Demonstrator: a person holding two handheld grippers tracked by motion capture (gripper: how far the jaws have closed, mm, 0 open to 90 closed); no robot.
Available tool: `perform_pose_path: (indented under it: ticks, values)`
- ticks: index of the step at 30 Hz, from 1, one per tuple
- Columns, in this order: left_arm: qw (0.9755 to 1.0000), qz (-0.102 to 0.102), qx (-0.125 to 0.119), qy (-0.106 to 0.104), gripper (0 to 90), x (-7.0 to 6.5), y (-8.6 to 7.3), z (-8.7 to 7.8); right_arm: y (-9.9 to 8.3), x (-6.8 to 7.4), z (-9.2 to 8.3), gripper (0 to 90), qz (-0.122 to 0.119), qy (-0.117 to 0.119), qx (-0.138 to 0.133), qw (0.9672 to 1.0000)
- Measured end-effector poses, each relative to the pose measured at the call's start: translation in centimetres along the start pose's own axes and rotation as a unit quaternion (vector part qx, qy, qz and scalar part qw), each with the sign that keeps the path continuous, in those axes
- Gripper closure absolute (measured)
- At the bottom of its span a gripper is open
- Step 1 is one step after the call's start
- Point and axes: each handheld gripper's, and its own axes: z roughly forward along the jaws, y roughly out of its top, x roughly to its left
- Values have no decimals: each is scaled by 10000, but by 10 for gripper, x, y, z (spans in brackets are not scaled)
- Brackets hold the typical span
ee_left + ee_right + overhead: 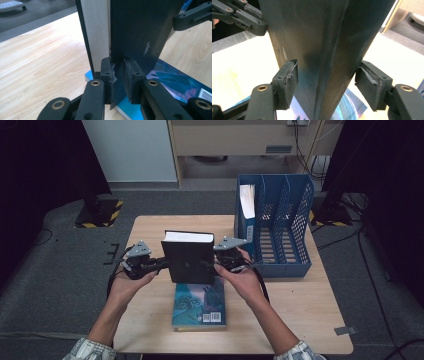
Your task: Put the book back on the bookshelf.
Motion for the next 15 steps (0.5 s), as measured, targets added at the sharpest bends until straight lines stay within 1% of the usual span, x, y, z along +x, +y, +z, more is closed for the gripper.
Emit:
perform_pose_path:
  ticks: [2, 3, 5, 6, 7, 9, 10, 13, 15]
  values:
    - [10000, 65, 2, 31, 776, -3, -1, -1, 1, 1, -3, 312, -19, 38, -77, 10000]
    - [10000, 87, -6, 38, 776, -4, -2, -2, 3, 1, -5, 294, -50, 19, -165, 9999]
    - [10000, 80, -40, 28, 773, -5, -3, -3, 8, 1, -8, 246, -120, -2, -286, 9995]
    - [10000, 80, -53, 23, 772, -5, -4, -3, 11, 0, -9, 220, -134, 49, -345, 9993]
    - [9999, 79, -62, 20, 772, -6, -4, -3, 14, 0, -9, 200, -105, 120, -351, 9993]
    - [10000, 67, -66, 19, 771, -5, -4, -3, 20, -1, -8, 179, -163, 104, -342, 9992]
    - [9999, 50, -93, 23, 769, -5, -5, -3, 22, -1, -7, 154, -169, 133, -330, 9992]
    - [9999, 14, -136, 22, 762, -6, -6, -3, 28, -1, -3, 133, -208, 202, -254, 9993]
    - [9999, 0, -153, 22, 746, -6, -8, -2, 31, -1, 1, 121, -150, 251, -230, 9993]
